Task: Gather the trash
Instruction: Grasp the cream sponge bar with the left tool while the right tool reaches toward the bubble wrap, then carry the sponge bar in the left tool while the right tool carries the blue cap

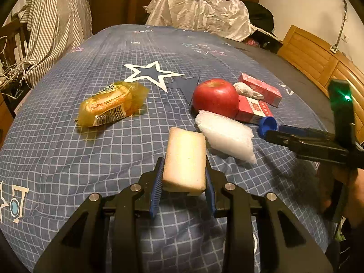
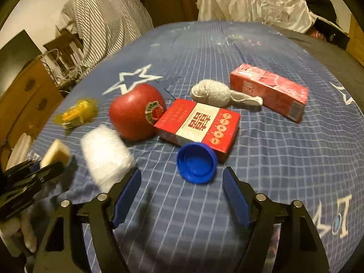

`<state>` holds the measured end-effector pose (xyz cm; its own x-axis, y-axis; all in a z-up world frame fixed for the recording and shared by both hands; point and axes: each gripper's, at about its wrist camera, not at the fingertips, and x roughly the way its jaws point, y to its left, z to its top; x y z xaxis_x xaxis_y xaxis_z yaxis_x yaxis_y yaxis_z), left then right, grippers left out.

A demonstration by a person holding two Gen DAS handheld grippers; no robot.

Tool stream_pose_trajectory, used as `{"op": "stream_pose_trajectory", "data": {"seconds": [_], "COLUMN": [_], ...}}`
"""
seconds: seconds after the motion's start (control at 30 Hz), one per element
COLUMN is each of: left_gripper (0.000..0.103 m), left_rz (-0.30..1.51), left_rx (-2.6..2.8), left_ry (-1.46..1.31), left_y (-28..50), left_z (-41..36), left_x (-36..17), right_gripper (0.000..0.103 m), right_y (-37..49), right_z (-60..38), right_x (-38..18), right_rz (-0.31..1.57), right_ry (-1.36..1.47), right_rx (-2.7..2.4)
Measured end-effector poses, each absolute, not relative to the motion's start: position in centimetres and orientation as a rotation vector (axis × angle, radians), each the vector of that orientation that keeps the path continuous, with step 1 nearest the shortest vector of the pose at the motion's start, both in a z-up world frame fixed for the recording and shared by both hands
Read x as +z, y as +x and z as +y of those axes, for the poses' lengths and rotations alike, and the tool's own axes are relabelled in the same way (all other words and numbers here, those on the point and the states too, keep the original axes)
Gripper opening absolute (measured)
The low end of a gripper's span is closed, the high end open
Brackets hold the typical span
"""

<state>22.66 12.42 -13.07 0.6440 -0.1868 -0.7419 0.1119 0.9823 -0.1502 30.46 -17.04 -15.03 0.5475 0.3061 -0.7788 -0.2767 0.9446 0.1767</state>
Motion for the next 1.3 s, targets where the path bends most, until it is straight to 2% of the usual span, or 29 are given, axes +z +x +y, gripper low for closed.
{"op": "stream_pose_trajectory", "data": {"seconds": [0.03, 0.1, 0.27, 0.5, 0.93, 1.3], "left_gripper": [0.031, 0.031, 0.031, 0.031, 0.031, 0.031], "left_rz": [0.855, 0.853, 0.834, 0.735, 0.493, 0.44], "left_rx": [-0.169, -0.163, -0.152, -0.12, -0.037, 0.006], "left_ry": [-0.092, -0.091, -0.09, -0.062, -0.034, -0.036], "left_y": [22.7, 22.8, 22.8, 20.2, 13.1, 11.1], "left_z": [12.4, 12.5, 12.3, 12.1, 11.7, 13.3], "left_x": [-13.1, -13.2, -13.1, -11.2, -3.2, -0.4], "right_gripper": [0.063, 0.041, 0.041, 0.041, 0.041, 0.041], "right_y": [31.0, 31.5, 30.7, 24.7, 14.0, 11.0], "right_z": [-16.8, -16.3, -16.2, -15.7, -10.1, -7.2], "right_x": [-15.3, -15.8, -15.6, -11.6, -1.9, 1.1], "right_rz": [0.943, 0.958, 0.915, 0.741, 0.396, 0.359], "right_ry": [0.024, 0.004, -0.001, 0.01, -0.049, -0.069], "right_rx": [0.333, 0.32, 0.293, 0.315, 0.303, 0.317]}}
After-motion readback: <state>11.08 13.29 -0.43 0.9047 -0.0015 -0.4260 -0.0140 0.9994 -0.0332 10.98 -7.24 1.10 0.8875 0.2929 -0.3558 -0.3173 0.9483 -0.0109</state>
